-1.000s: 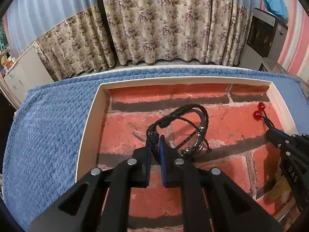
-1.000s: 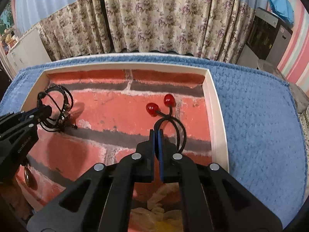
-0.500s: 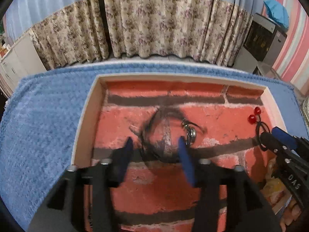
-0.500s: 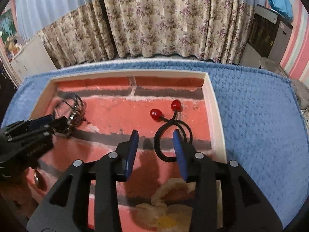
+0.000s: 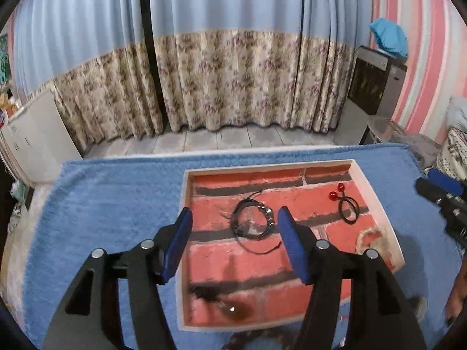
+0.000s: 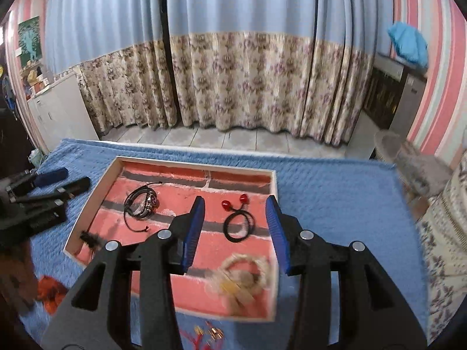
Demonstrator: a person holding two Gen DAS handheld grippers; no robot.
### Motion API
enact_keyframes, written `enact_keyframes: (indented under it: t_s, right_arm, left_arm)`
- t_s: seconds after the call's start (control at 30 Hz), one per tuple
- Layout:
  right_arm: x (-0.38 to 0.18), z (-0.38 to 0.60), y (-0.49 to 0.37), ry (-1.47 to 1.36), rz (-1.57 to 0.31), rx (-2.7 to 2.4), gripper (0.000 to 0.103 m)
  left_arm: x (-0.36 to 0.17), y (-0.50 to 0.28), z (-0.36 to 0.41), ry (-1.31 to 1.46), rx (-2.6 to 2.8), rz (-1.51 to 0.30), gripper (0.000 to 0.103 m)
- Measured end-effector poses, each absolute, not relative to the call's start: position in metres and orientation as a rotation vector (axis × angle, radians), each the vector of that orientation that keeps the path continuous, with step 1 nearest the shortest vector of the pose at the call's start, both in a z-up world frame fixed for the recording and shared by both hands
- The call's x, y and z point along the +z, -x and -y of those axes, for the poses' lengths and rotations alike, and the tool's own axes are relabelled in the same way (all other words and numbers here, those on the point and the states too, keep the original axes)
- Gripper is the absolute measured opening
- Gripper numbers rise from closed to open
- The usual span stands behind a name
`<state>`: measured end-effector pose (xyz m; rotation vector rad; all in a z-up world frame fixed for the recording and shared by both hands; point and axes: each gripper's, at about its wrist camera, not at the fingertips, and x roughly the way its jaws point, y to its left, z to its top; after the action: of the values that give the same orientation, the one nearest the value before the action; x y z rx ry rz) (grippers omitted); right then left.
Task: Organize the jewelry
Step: 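Withdraw both open tools from the tray toward the remaining jewelry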
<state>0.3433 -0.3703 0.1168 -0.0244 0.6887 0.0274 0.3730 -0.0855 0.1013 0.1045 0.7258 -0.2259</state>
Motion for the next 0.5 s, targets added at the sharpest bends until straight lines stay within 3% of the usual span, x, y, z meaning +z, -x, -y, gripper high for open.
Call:
enact_keyframes:
  t_s: [0.2, 0.5]
  right_arm:
    - [0.128, 0.392, -0.256, -0.016, -0.602, 0.041, 0.050]
    - [0.028, 0.388, -0.121, -0.103, -0.657, -0.013, 0.050]
  left_arm:
    - [0.113, -0.295, 0.031, -0.095, -0.216, -0.632, 0.064]
    - [0.031, -0.172, -0.044, -0.019, -0.101, -0.628, 0.064]
